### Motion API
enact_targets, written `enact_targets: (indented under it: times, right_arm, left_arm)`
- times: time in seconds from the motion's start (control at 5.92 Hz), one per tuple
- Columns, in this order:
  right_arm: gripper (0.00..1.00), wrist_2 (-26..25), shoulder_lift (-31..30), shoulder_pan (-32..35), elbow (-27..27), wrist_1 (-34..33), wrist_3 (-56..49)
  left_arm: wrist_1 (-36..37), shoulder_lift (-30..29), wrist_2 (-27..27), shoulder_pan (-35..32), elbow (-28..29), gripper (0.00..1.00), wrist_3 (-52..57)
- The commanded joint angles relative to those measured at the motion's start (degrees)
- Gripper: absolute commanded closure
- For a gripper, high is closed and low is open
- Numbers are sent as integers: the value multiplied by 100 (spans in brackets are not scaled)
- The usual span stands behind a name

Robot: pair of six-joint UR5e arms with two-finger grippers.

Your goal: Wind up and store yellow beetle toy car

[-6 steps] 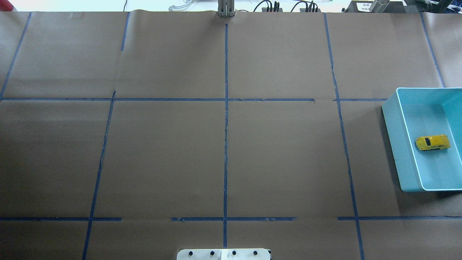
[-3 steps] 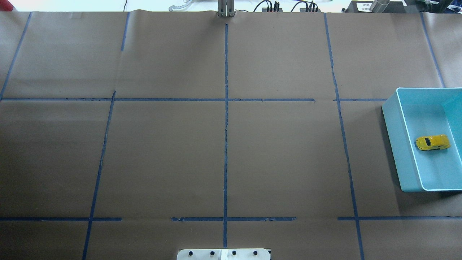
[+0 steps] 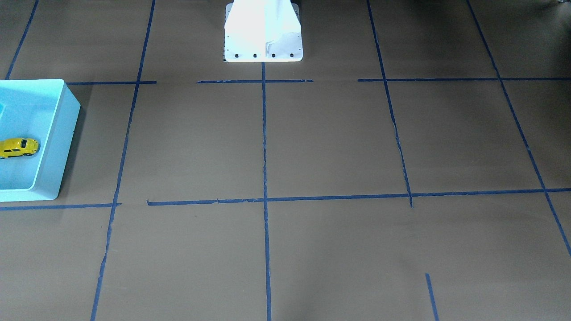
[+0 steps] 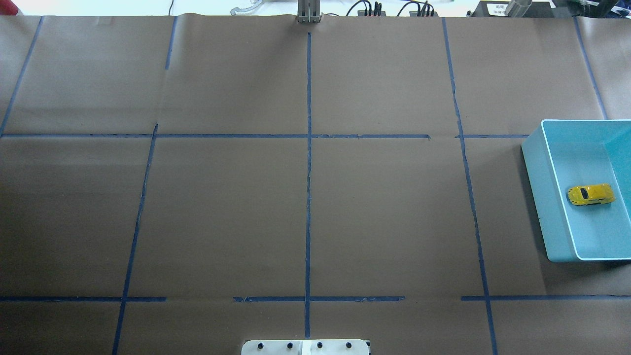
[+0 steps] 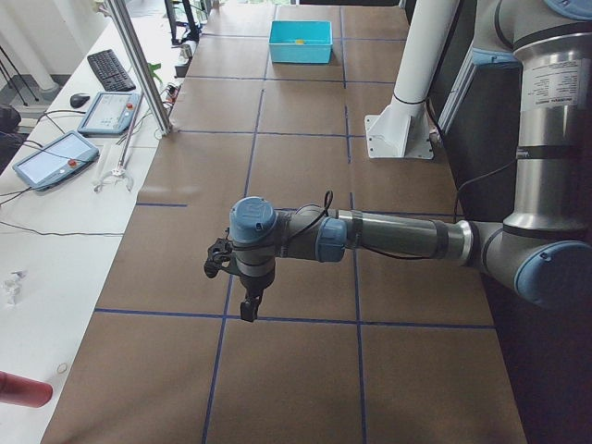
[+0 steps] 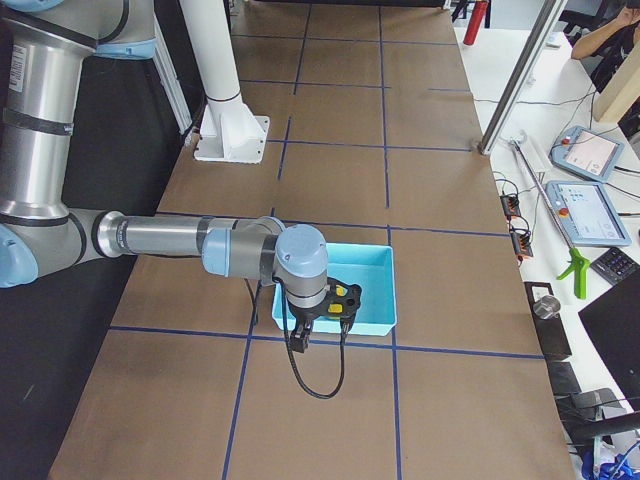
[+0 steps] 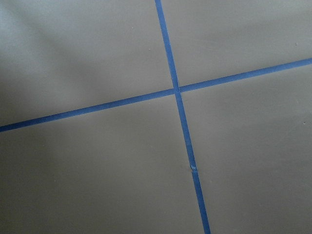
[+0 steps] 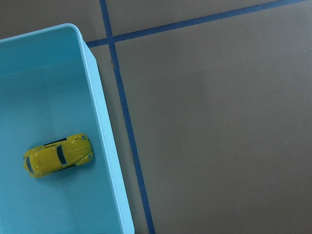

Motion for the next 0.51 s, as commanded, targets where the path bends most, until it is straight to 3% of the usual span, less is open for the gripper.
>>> enact_targets:
  times: [0.0, 0.17, 0.34]
  right_arm:
    - [0, -59, -58, 14, 17, 16, -23]
    - [0, -94, -49, -73, 8, -2, -49]
    - [0, -103, 47, -657, 51, -2, -41]
  left_arm:
    - [25, 75, -18, -3, -15, 0, 6]
    - [130, 93, -18, -3, -15, 0, 6]
    - [201, 93, -18, -3, -15, 0, 6]
